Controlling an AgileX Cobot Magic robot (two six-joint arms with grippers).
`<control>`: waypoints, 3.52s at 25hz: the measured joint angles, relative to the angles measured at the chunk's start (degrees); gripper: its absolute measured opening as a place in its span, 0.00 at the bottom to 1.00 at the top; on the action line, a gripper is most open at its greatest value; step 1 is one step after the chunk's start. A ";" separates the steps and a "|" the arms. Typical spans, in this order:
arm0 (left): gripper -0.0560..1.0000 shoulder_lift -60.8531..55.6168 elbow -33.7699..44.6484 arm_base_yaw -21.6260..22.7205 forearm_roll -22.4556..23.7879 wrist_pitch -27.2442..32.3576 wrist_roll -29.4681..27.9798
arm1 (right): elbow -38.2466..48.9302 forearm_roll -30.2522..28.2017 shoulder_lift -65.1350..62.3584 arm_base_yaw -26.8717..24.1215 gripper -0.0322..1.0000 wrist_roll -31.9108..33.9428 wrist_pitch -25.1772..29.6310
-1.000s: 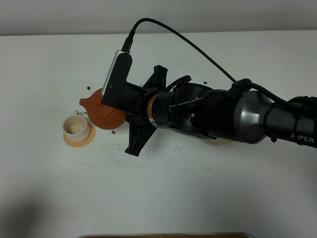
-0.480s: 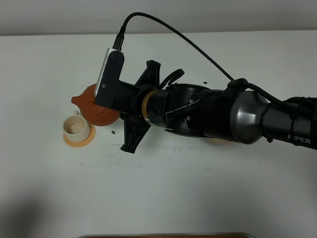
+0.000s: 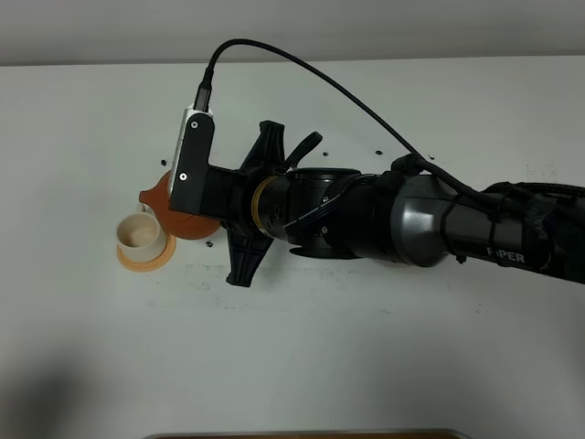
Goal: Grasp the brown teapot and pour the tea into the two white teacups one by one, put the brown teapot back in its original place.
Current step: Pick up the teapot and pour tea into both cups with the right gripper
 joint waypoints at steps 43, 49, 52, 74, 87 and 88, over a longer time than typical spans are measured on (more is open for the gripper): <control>0.44 0.00 0.00 0.00 0.00 0.00 0.05 | -3.02 -18.10 4.12 1.11 0.14 -4.95 0.38; 0.44 0.00 0.00 0.00 0.00 0.00 0.05 | -4.04 -20.73 4.12 1.11 0.14 -5.13 1.54; 0.44 0.00 0.00 0.00 0.00 0.00 0.05 | -4.67 -21.94 4.12 1.11 0.14 -5.20 1.68; 0.44 0.00 0.00 0.00 0.00 0.00 0.00 | -4.67 -29.50 5.48 1.11 0.14 -6.88 1.80; 0.44 0.00 0.00 0.00 0.00 0.00 0.00 | -4.67 -34.36 5.48 1.11 0.14 -6.88 0.30; 0.44 0.00 0.00 0.00 0.00 0.00 0.00 | -4.67 -34.77 5.48 1.11 0.14 -6.88 0.17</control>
